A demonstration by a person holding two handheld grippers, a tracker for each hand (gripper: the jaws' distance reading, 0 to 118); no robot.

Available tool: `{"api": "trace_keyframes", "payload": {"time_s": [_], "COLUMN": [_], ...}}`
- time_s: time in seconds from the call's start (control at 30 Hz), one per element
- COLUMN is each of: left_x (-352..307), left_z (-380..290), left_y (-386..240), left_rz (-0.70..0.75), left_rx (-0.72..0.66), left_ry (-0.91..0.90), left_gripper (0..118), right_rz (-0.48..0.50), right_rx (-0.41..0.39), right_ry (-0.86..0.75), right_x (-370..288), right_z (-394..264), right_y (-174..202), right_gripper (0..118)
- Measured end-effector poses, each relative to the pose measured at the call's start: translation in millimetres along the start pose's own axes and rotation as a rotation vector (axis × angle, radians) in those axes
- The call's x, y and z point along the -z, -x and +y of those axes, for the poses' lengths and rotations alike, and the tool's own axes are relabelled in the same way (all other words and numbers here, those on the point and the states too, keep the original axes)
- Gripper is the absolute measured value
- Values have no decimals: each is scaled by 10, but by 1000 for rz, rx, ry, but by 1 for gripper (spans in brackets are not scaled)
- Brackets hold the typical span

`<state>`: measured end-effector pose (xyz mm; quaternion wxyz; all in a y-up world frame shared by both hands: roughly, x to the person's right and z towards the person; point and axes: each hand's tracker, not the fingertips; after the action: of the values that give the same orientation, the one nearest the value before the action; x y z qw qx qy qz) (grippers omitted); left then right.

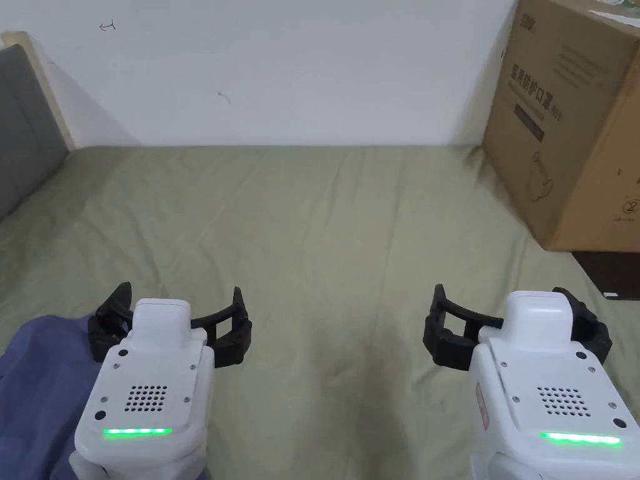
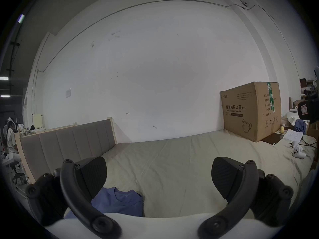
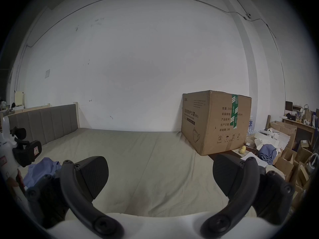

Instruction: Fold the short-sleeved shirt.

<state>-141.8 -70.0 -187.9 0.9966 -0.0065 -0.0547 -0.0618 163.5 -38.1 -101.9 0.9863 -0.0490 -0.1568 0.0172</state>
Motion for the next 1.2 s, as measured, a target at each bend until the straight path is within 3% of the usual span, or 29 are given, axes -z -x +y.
{"api": "trace_keyframes", "payload": {"time_s": [1.2], "left_x": [10], "left_z": [38], "left_y": [-7], "left_rz": [-17], "left_rx": [15], "left_ry": [-3], "left_gripper": [118], "right_rz": [17], "right_rx": [-8], "right_ry": [8], "right_x": [11], "right_z": [37], "right_y": [-3], "right_gripper": [117]}}
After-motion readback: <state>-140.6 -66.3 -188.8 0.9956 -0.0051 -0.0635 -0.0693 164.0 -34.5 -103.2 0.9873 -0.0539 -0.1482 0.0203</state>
